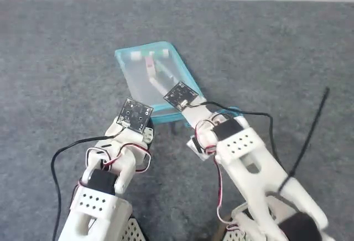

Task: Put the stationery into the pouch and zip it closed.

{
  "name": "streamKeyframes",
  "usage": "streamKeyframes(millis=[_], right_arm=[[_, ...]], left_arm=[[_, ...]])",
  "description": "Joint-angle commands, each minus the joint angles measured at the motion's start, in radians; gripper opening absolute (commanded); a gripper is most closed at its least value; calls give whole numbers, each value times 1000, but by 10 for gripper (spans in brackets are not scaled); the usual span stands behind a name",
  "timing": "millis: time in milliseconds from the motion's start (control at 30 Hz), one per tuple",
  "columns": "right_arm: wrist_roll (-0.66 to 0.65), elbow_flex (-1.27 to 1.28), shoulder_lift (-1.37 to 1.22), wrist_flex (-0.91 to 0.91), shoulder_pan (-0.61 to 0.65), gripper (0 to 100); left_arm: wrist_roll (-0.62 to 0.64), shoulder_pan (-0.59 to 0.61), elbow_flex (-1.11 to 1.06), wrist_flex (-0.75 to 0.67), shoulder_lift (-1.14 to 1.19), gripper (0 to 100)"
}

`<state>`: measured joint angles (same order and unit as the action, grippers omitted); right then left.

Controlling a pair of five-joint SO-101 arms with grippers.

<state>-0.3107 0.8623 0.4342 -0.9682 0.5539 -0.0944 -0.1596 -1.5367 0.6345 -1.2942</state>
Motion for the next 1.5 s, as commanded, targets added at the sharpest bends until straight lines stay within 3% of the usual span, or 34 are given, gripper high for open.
streamKeyframes(millis=[0,300,567,1067,1467], right_arm=[[-15,-9,-71,105,5,177],[-14,-104,-107,119,7,181],[-23,-107,-125,131,7,380],[-12,-141,-268,182,-84,365],[37,-235,-257,179,-84,45]], left_arm=[[-5,0,21,-2,-18,12],[-5,-5,21,-2,-18,12],[-5,-6,21,-3,-18,12],[-5,-6,21,-3,-18,12],[-3,-6,21,-3,-18,12]])
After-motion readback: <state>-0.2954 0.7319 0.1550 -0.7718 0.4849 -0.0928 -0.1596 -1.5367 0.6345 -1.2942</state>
